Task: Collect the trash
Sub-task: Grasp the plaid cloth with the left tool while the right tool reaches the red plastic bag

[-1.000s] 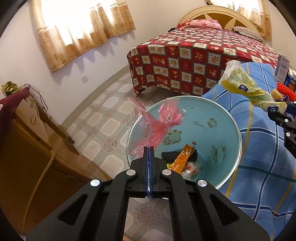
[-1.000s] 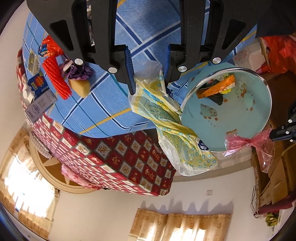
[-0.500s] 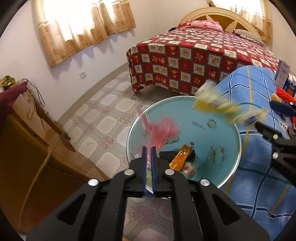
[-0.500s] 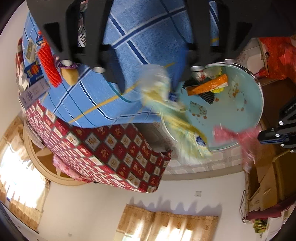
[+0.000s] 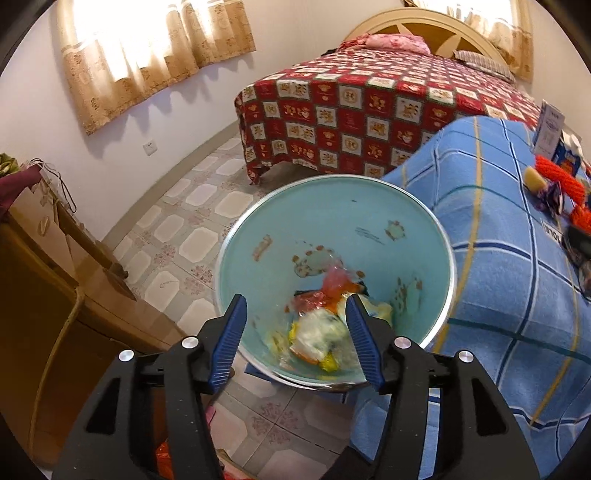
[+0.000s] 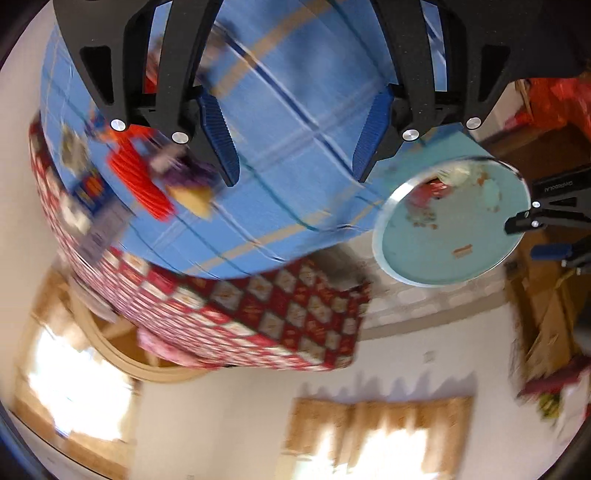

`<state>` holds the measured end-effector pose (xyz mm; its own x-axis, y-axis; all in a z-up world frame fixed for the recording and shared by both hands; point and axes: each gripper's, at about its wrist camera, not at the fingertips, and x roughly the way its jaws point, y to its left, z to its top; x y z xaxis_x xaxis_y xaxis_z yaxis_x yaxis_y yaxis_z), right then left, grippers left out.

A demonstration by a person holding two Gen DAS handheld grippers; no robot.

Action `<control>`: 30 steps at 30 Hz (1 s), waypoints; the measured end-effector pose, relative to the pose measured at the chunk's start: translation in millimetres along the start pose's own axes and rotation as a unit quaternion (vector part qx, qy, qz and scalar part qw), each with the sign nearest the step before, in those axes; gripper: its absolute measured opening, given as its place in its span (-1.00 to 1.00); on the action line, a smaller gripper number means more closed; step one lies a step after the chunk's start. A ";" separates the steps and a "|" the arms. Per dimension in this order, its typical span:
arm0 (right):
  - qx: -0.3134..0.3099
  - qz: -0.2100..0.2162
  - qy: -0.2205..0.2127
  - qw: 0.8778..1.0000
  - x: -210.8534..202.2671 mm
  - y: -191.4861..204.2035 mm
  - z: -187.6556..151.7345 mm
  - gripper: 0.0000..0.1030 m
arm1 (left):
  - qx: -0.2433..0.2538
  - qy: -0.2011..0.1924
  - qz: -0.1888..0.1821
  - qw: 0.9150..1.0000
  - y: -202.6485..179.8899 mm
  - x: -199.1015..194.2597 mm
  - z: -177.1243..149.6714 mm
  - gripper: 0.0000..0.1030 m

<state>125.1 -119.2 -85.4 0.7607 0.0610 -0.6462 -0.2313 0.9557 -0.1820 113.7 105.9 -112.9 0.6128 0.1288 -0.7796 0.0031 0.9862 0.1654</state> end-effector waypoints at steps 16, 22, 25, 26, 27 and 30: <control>0.205 -0.151 0.032 0.966 -58.8 -169.6 -136.3 0.37 | 0.106 -0.035 -0.083 0.990 -164.4 -40.1 -2.4 0.39; 0.239 -0.171 0.026 0.956 -72.7 -196.9 -168.9 0.48 | 0.113 -0.047 -0.121 0.985 -222.9 -58.7 4.9 0.39; 0.252 -0.175 0.023 0.951 -77.8 -205.6 -181.5 0.48 | 0.128 -0.055 -0.128 0.982 -250.6 -65.7 5.1 0.40; 0.258 -0.175 0.022 0.950 -78.1 -207.5 -183.7 0.48 | 0.133 -0.055 -0.127 0.981 -258.3 -64.9 4.5 0.40; 0.267 -0.174 0.020 0.948 -78.9 -211.4 -188.0 0.48 | 0.139 -0.053 -0.127 0.981 -265.5 -62.5 3.5 0.40; 0.275 -0.172 0.018 0.946 -79.8 -215.7 -193.5 0.48 | 0.152 -0.043 -0.118 0.980 -280.4 -48.7 -0.3 0.39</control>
<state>-3.0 -385.9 -138.1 0.7102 -0.2819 -0.6451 0.3853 0.9226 0.0210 82.8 -176.8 -121.5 0.6309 -0.1216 -0.7663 0.3803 0.9093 0.1689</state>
